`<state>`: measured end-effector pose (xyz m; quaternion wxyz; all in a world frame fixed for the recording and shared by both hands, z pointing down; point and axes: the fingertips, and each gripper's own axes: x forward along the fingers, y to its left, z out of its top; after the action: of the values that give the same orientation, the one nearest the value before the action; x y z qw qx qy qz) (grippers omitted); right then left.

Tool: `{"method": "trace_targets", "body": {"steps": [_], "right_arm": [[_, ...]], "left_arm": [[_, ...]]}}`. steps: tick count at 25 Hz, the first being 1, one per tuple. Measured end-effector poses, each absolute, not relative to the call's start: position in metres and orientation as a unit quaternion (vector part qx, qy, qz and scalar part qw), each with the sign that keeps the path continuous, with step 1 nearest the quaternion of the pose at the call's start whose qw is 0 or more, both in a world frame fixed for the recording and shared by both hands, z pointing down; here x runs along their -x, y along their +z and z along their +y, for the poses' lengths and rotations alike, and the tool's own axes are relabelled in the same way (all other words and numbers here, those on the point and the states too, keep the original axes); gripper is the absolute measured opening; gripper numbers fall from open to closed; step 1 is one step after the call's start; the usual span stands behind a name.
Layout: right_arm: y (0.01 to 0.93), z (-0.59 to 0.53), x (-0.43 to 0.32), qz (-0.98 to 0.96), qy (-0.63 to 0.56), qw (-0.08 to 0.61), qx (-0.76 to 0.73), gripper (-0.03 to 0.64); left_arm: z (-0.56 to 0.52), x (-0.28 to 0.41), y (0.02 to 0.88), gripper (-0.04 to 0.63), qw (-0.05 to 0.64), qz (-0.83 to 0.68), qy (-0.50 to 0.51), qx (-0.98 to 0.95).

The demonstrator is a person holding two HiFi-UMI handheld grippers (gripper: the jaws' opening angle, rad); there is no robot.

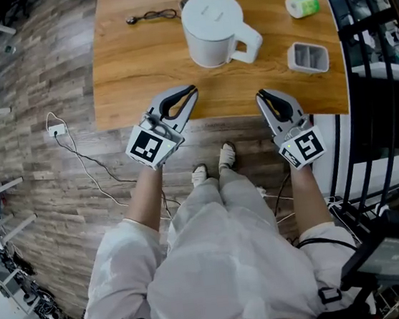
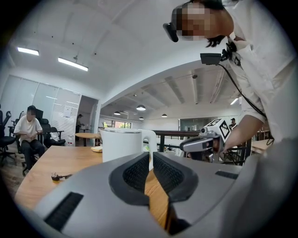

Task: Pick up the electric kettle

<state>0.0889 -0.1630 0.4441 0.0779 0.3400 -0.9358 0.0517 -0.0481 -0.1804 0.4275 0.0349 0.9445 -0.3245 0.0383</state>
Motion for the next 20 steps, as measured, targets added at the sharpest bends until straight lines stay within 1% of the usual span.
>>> {"method": "trace_targets", "body": {"steps": [1, 2, 4, 5, 7, 11, 14, 16, 20], "right_arm": [[0.445, -0.165, -0.089, -0.936, 0.054, 0.076, -0.339, 0.019], [0.446, -0.167, -0.089, -0.937, 0.056, 0.075, -0.337, 0.036], [0.449, -0.171, -0.089, -0.938, 0.062, 0.075, -0.334, 0.104], [0.451, -0.173, -0.088, -0.938, 0.063, 0.075, -0.333, 0.116], [0.453, -0.176, -0.088, -0.938, 0.066, 0.074, -0.331, 0.146], [0.456, -0.181, -0.089, -0.938, 0.079, 0.069, -0.33, 0.232], [0.458, -0.184, -0.091, -0.937, 0.086, 0.062, -0.332, 0.266], [0.459, -0.186, -0.092, -0.937, 0.088, 0.058, -0.334, 0.276], [0.459, -0.192, -0.095, -0.937, 0.089, 0.05, -0.334, 0.288]], "left_arm": [[-0.182, 0.048, 0.429, 0.013, 0.037, -0.324, 0.038, -0.945], [-0.185, 0.048, 0.43, 0.026, 0.039, -0.324, 0.037, -0.945], [-0.189, 0.047, 0.433, 0.093, 0.043, -0.322, 0.033, -0.945], [-0.191, 0.047, 0.434, 0.13, 0.044, -0.321, 0.032, -0.946], [-0.195, 0.046, 0.436, 0.163, 0.045, -0.32, 0.031, -0.946], [-0.2, 0.046, 0.439, 0.223, 0.047, -0.319, 0.032, -0.946], [-0.204, 0.049, 0.443, 0.268, 0.05, -0.324, 0.028, -0.944], [-0.207, 0.051, 0.444, 0.307, 0.054, -0.326, 0.03, -0.943], [-0.211, 0.051, 0.446, 0.343, 0.059, -0.324, 0.026, -0.944]]}}
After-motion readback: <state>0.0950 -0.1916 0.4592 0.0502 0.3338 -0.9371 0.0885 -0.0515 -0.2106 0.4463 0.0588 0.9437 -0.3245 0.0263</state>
